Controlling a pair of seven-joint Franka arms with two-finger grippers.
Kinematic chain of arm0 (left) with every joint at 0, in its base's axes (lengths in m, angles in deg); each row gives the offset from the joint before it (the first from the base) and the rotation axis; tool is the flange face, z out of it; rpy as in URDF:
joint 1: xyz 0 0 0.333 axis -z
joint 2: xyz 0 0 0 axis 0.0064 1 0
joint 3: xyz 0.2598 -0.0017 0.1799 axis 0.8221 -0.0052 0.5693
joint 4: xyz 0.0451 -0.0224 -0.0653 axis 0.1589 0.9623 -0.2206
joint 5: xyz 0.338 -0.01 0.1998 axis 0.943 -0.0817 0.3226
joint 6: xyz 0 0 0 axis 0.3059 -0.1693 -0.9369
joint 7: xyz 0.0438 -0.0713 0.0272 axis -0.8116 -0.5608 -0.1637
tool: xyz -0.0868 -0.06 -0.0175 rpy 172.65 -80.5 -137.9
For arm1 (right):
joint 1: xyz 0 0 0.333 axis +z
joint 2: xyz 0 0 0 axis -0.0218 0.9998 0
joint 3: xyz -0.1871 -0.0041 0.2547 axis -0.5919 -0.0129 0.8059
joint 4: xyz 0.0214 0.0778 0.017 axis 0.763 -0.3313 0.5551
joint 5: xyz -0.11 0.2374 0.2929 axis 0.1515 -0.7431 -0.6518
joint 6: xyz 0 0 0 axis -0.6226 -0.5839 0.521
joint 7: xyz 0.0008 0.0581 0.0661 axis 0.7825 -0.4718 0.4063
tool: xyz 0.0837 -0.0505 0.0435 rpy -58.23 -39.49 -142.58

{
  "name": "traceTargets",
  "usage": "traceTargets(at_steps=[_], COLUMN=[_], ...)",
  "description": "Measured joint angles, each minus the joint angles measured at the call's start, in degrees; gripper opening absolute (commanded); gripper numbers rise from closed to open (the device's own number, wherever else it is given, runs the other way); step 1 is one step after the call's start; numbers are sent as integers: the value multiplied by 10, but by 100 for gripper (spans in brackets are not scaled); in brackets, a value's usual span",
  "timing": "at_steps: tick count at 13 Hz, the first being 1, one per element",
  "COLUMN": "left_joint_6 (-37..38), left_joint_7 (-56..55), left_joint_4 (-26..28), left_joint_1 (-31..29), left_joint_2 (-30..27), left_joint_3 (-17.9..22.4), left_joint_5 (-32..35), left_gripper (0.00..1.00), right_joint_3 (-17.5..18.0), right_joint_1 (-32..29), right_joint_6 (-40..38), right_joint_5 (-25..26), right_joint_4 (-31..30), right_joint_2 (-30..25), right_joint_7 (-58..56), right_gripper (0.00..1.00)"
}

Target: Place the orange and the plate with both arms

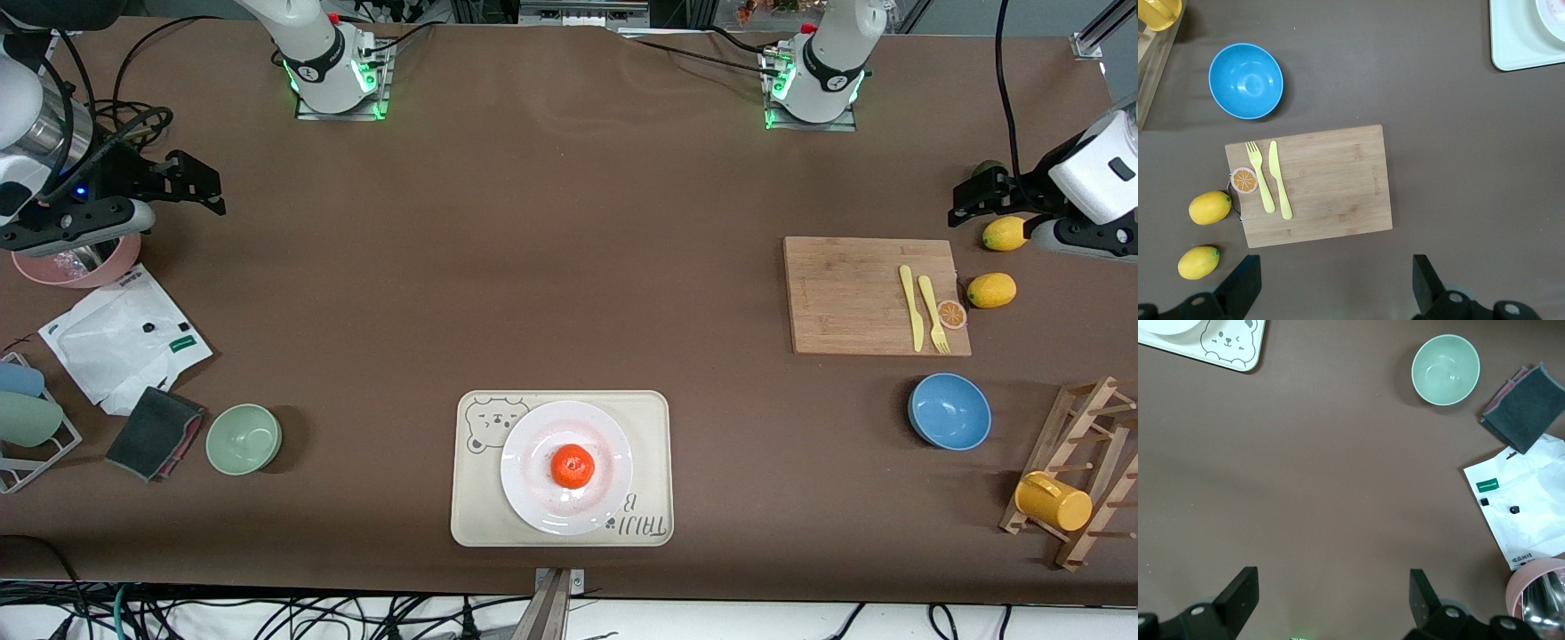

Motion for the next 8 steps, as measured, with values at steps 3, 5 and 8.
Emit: traceTargets(at_steps=[3,5,8], left_joint_6=[0,0,0], left_joint_7=[0,0,0], left_joint_4=[0,0,0], left_joint_1=[0,0,0], left_joint_2=[0,0,0], left_joint_3=[0,0,0], left_joint_5=[0,0,0], left_gripper=[100,100,100], right_joint_3=[0,0,0], right_joint_1=[0,0,0], right_joint_6=[0,-2,-4], right_joint_5=[0,0,0], right_joint_4=[2,6,6], right_joint_2=[0,0,3], right_joint_7=[0,1,1], right_gripper=[100,100,100])
